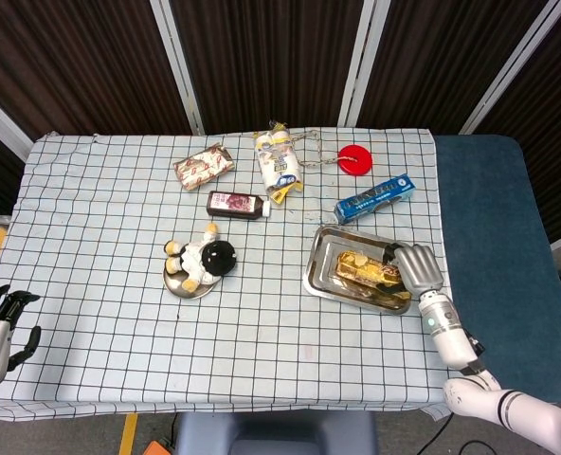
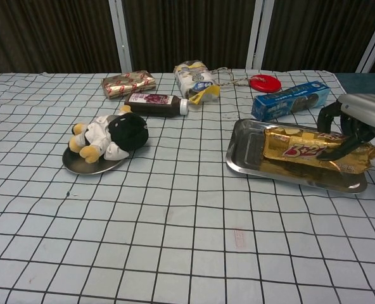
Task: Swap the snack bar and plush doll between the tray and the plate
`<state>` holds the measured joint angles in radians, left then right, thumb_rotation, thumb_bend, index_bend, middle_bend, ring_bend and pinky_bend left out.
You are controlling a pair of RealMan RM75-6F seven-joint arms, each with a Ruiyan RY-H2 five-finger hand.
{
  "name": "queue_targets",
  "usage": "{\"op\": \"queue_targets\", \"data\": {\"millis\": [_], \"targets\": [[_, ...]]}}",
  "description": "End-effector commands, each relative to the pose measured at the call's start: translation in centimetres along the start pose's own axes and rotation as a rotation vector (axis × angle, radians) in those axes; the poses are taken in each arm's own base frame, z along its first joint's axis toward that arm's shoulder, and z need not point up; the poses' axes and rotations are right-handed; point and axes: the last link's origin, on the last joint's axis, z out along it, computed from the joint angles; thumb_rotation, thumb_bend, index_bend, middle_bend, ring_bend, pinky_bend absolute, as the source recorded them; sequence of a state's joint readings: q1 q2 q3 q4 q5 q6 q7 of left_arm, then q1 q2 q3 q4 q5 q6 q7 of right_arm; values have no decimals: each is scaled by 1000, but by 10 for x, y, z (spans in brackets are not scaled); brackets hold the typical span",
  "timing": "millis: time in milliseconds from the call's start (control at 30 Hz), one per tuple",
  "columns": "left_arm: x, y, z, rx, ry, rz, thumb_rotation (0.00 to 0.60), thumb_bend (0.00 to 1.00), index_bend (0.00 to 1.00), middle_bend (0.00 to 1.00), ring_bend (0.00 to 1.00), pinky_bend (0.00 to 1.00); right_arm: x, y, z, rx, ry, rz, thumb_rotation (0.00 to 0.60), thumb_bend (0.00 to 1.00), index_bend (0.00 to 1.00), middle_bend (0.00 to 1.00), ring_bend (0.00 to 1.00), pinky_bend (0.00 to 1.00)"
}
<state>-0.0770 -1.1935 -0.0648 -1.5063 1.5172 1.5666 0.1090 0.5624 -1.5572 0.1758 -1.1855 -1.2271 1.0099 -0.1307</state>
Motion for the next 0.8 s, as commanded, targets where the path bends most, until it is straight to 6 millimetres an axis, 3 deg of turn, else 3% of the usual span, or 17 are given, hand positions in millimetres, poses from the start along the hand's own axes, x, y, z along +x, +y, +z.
{"op": "queue_targets", "data": {"millis": [33, 267, 600, 800], "targets": [[0, 0, 0, 0, -1, 0, 600, 424, 291, 275, 147, 119, 5, -6, -6, 50, 41, 44, 600, 472, 773, 592, 743, 639], [0, -1, 1, 8, 2, 13, 600, 422, 292, 275, 147, 119, 17, -39, -14, 215, 47, 120, 600, 483, 774, 593, 744, 640], [2, -6, 2, 24, 11, 30, 600, 423, 291, 275, 147, 119, 11, -101, 13, 334, -11, 125, 600, 483, 774, 595, 747, 640], [3, -8, 2, 30, 16, 38, 600, 423, 291, 275, 147, 119, 3, -118, 20, 357, -49, 136, 600, 482, 774, 594, 747, 640]]}}
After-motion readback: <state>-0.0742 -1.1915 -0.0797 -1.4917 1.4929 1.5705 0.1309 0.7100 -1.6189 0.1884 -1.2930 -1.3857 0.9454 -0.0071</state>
